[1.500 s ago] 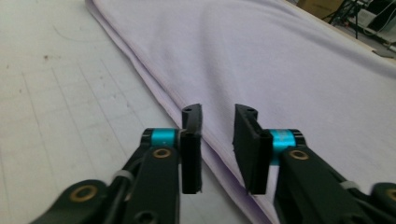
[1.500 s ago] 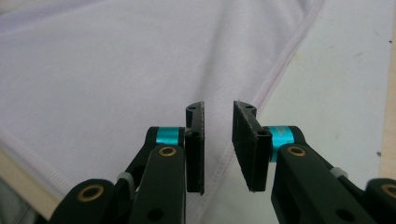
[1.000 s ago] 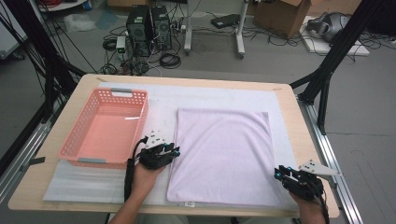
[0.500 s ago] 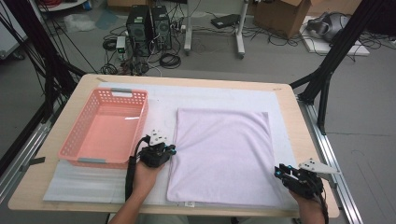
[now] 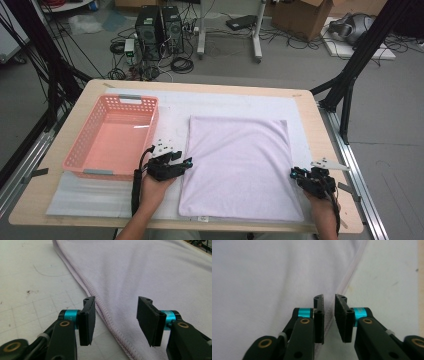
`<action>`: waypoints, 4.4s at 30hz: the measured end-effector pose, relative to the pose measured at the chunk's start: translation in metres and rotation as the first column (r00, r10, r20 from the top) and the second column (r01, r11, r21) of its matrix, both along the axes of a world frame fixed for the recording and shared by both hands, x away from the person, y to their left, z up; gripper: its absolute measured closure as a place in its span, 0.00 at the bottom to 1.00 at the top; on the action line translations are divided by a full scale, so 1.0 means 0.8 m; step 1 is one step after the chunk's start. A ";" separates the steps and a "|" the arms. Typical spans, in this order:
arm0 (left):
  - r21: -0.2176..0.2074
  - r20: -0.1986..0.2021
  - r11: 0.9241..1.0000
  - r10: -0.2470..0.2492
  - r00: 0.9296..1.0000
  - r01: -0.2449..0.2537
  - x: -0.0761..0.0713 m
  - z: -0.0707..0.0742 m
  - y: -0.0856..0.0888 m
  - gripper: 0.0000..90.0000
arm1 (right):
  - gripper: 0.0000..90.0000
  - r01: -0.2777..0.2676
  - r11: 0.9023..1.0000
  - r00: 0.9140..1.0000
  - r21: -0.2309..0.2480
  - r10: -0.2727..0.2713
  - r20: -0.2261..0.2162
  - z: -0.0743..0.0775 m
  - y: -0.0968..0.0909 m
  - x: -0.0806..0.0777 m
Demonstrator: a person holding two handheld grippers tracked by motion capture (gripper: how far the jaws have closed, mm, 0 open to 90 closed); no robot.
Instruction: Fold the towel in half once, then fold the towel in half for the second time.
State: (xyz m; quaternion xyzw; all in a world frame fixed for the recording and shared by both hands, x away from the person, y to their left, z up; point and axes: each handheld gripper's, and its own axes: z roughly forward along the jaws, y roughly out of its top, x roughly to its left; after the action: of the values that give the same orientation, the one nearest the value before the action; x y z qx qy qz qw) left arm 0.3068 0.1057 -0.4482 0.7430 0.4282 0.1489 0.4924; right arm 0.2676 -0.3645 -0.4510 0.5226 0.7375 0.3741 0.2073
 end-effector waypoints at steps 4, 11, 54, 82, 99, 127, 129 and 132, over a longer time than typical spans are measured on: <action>-0.031 0.017 0.999 -0.009 1.000 0.009 -0.002 0.002 0.002 0.52 | 0.97 0.037 0.996 0.999 -0.086 -0.038 -0.004 0.007 0.000 -0.005; -0.093 0.057 0.995 -0.027 0.998 0.032 -0.004 0.007 0.007 0.48 | 0.68 0.014 1.000 0.998 0.010 -0.014 0.055 0.017 -0.018 -0.019; -0.100 0.140 0.995 0.019 0.990 -0.005 0.034 0.040 -0.007 0.34 | 0.32 -0.033 0.996 0.994 0.081 0.024 0.108 0.032 -0.022 -0.009; 0.039 -0.050 0.989 0.145 0.988 -0.143 0.127 0.003 -0.033 0.46 | 0.32 -0.047 0.997 0.999 0.056 0.047 0.007 0.038 -0.012 0.086; 0.139 -0.058 0.969 0.215 0.975 -0.205 0.149 -0.005 -0.040 0.93 | 0.54 0.047 0.998 0.997 0.042 -0.045 -0.061 0.025 -0.018 0.155; -0.042 -0.024 0.971 0.235 0.972 -0.236 0.135 0.032 -0.010 0.97 | 0.96 0.073 0.988 0.997 0.135 -0.078 0.029 0.042 -0.021 0.155; -0.048 -0.017 0.972 0.231 0.973 -0.232 0.132 0.036 -0.009 0.97 | 0.96 0.070 0.987 0.996 0.145 -0.076 0.039 0.047 -0.021 0.151; -0.049 -0.023 0.974 0.221 0.975 -0.222 0.129 0.039 -0.006 0.97 | 0.96 0.058 0.987 0.997 0.149 -0.066 0.051 0.052 -0.021 0.146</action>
State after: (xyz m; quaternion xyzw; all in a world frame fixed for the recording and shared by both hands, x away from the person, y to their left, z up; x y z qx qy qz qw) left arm 0.4099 0.1008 -0.4168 0.6792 0.5163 0.1852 0.4877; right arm 0.3841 -0.3811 -0.4091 0.5484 0.6852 0.4356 0.2002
